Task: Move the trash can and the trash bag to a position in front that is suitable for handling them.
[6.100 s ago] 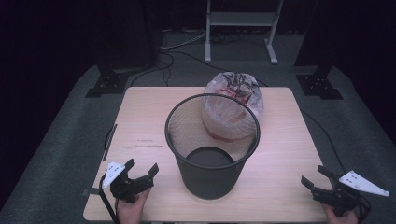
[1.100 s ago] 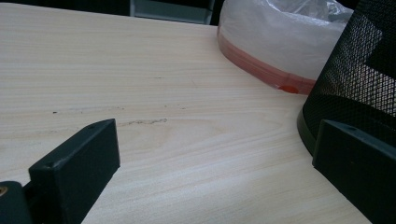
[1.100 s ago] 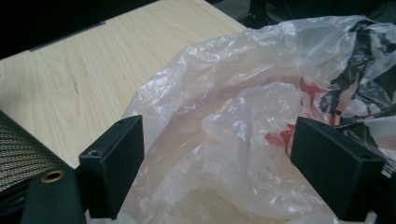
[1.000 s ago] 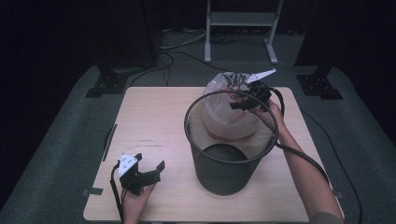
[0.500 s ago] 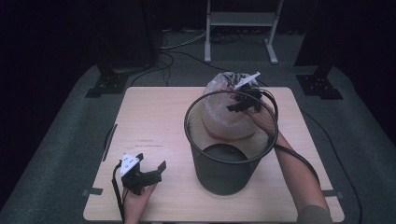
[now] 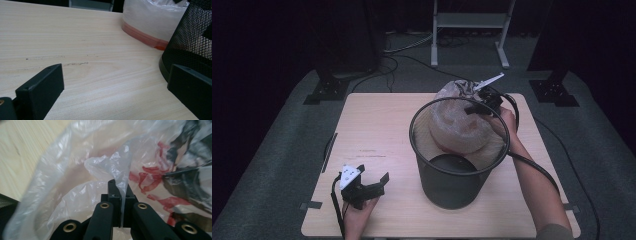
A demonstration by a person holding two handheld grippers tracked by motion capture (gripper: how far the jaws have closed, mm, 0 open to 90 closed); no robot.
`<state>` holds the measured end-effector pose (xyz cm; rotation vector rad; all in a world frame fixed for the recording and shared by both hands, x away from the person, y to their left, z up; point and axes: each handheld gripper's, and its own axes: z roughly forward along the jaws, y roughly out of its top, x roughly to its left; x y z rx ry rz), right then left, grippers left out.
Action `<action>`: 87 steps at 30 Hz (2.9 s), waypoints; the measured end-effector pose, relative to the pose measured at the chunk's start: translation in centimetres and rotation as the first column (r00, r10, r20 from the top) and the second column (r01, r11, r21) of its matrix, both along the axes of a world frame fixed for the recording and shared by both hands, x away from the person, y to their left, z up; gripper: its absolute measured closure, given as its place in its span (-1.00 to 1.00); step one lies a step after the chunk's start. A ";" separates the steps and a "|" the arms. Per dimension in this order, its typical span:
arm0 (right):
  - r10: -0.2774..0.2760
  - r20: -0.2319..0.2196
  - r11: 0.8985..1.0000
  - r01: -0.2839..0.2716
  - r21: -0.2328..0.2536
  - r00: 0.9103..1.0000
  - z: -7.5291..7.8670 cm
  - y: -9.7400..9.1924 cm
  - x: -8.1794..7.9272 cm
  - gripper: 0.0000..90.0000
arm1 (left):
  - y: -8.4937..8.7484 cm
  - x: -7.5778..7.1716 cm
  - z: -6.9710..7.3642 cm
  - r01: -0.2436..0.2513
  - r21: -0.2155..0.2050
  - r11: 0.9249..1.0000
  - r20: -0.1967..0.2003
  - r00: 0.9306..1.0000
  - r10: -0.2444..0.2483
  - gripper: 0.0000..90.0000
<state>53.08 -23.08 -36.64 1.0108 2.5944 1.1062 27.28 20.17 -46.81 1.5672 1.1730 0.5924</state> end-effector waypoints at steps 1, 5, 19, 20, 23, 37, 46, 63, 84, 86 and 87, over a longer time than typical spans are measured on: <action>-0.010 0.000 1.000 0.010 0.024 1.000 0.4 -0.5 -0.1 1.00 | 0.0 0.0 0.0 -0.002 -0.002 1.000 0.001 1.000 0.002 -1.00; -0.030 0.011 0.997 0.030 0.067 0.999 1.7 -1.8 -0.5 1.00 | 0.0 -0.1 0.1 -0.002 -0.004 1.000 0.003 1.000 0.002 -1.00; -0.133 0.067 0.978 0.120 0.172 0.989 8.7 -7.9 -2.9 1.00 | -0.2 -0.3 0.2 0.007 -0.013 1.000 0.004 1.000 -0.007 -1.00; -0.137 0.072 0.977 0.123 0.177 0.988 9.2 -8.1 -3.1 1.00 | -0.2 -0.3 0.2 0.007 -0.013 1.000 0.004 1.000 -0.007 -1.00; -0.144 0.090 0.973 0.125 0.193 0.985 10.8 -8.8 -3.7 1.00 | -0.2 -0.3 0.2 0.007 -0.013 1.000 0.003 1.000 -0.007 -1.00; -0.206 0.159 0.960 0.168 0.222 0.966 17.3 -11.0 -5.9 1.00 | 0.0 -0.5 0.4 0.001 -0.015 1.000 0.013 1.000 -0.001 -1.00; -0.228 0.224 0.958 0.177 0.225 0.948 22.4 -11.9 -8.0 1.00 | 0.1 -0.6 0.4 -0.004 -0.020 1.000 0.012 1.000 0.005 -1.00; -0.261 0.295 0.940 0.173 0.295 0.919 28.1 -13.4 -11.0 1.00 | 0.2 -0.7 0.4 -0.005 -0.015 1.000 0.015 1.000 0.005 -1.00; -0.012 0.243 0.936 -0.074 0.343 0.970 31.0 -10.0 -13.4 1.00 | -0.2 -0.7 0.3 0.003 -0.007 1.000 0.009 1.000 -0.003 -1.00; 0.025 0.239 0.935 -0.107 0.339 0.971 31.1 -9.2 -13.5 1.00 | -0.2 -0.7 0.3 0.002 -0.005 1.000 0.008 1.000 -0.002 -1.00; 0.048 0.237 0.932 -0.129 0.339 0.970 31.1 -8.7 -13.6 1.00 | -0.2 -0.7 0.3 0.002 -0.007 1.000 0.008 1.000 -0.002 -1.00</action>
